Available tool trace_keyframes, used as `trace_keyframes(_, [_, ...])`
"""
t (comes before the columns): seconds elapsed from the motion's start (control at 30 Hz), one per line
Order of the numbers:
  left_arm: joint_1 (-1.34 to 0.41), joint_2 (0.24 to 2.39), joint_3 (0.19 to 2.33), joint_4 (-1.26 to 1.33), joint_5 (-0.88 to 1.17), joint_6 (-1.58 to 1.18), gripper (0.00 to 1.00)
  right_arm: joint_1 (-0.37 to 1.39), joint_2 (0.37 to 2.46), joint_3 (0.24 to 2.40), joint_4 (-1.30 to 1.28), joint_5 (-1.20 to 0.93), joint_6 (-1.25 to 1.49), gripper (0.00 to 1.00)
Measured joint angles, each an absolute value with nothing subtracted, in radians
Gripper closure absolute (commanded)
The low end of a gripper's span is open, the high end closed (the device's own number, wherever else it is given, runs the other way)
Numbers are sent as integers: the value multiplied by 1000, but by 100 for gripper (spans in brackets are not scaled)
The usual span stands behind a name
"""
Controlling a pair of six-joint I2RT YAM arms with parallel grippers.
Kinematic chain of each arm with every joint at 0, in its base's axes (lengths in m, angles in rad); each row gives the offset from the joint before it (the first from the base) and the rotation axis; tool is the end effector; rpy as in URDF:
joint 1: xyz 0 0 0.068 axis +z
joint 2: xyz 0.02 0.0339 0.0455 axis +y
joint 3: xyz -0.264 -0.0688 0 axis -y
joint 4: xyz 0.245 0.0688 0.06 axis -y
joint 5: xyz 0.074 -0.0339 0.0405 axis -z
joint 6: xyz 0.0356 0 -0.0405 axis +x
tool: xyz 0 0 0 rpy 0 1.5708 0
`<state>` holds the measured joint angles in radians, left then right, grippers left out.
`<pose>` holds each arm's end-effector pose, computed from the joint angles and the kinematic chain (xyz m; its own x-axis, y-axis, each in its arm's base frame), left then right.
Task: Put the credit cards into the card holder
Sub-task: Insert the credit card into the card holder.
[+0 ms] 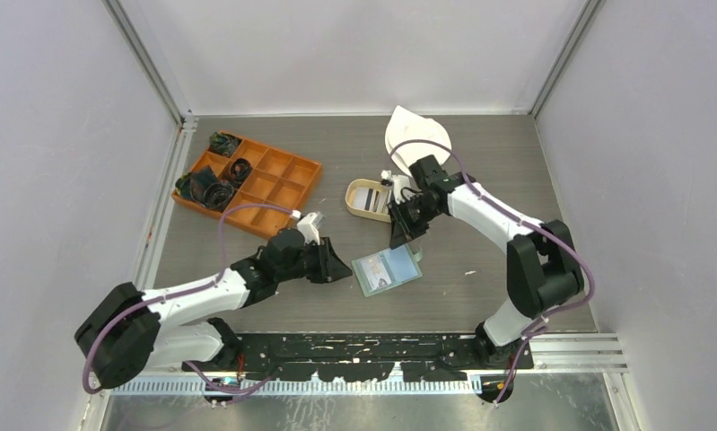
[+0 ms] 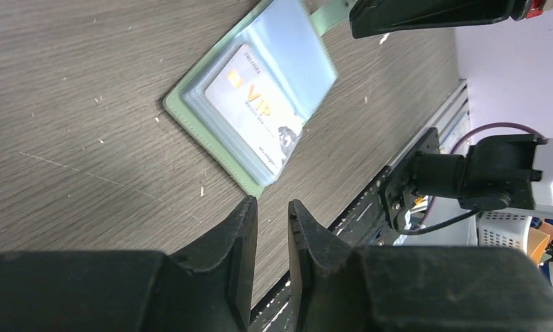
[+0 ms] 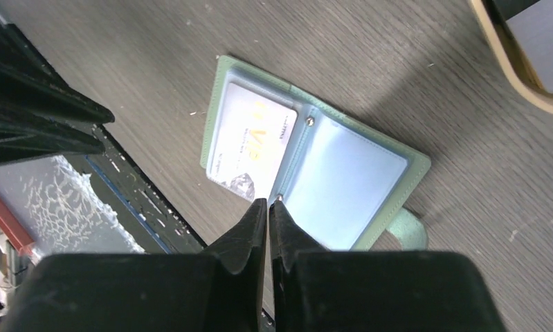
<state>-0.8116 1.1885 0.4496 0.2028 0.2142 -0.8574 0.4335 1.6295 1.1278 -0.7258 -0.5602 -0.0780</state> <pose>0.1573 -0.1768 0.1822 -0.8612 -0.1659 -0.4805 0.2803 0.6336 -0.7211 0.2772 0.1492 0.2137 -0.8116 -0.4484 -0.3746 -0.5832 0.6607 0.4726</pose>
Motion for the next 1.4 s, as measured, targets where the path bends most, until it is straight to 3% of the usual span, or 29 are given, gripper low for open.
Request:
trace_keyframes(0.17, [-812,1073,449,163,186,-818,72,401,1499,1128,-736,-580,-120,82])
trace_keyframes(0.27, [-812,991,447,138,154,-793,57,354,1387,1127,-726,-591,-136,73])
trace_keyframes(0.33, [-812,932,444,130,126,-773,40,315,1302,1122,-702,-593,-142,49])
trace_keyframes(0.4, [-811,875,437,129,97,-754,26,283,1222,1108,-666,-579,-142,11])
trace_keyframes(0.43, [-810,843,430,130,80,-747,21,273,1193,1100,-648,-566,-140,2])
trace_keyframes(0.53, [-803,793,415,146,52,-714,16,267,1146,1090,-589,-528,-142,1])
trace_keyframes(0.67, [-764,824,427,187,84,-672,19,260,1270,1168,-596,-613,-123,1])
trace_keyframes(0.87, [-678,1098,603,229,255,-647,21,215,1488,1205,-557,-781,-56,4])
trace_keyframes(1.13, [-587,1481,871,315,455,-708,32,-27,1539,1158,-538,-895,21,14])
trace_keyframes(1.4, [-561,1792,1111,274,502,-760,37,-33,1576,1162,-559,-900,20,14])
